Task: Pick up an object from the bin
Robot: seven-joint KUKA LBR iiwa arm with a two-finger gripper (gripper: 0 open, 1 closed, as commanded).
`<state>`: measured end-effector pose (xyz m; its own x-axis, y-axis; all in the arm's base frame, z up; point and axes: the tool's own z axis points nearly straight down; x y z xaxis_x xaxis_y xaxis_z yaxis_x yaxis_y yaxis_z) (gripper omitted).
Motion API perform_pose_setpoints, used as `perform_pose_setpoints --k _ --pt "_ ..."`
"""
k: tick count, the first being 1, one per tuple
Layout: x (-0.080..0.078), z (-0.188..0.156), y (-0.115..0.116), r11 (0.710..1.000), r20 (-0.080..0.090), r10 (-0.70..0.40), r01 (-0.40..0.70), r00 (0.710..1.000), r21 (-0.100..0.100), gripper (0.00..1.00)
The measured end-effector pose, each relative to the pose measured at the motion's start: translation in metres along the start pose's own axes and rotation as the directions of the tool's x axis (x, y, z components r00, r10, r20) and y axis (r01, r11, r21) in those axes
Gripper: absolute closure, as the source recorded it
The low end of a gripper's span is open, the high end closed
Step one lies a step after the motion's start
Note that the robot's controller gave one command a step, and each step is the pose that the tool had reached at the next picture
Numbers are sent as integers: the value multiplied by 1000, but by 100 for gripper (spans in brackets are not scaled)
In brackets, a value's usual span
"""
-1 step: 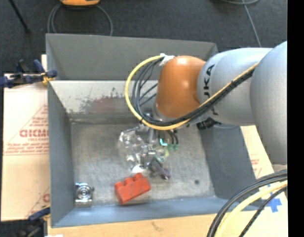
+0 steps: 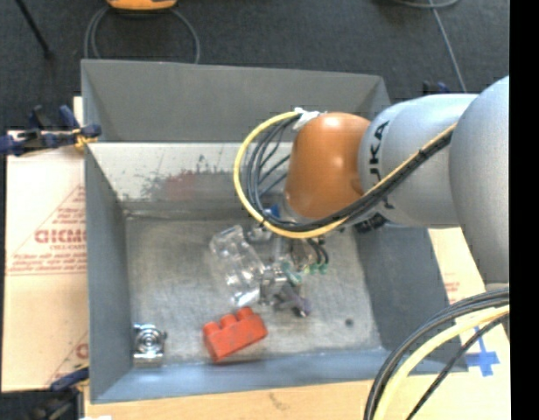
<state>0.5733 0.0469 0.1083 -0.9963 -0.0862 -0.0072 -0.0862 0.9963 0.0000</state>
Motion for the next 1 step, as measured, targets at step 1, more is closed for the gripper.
perform_pose_setpoints --k 1 --pt "1 2 -1 1000 -4 3 -3 1000 -1 100"
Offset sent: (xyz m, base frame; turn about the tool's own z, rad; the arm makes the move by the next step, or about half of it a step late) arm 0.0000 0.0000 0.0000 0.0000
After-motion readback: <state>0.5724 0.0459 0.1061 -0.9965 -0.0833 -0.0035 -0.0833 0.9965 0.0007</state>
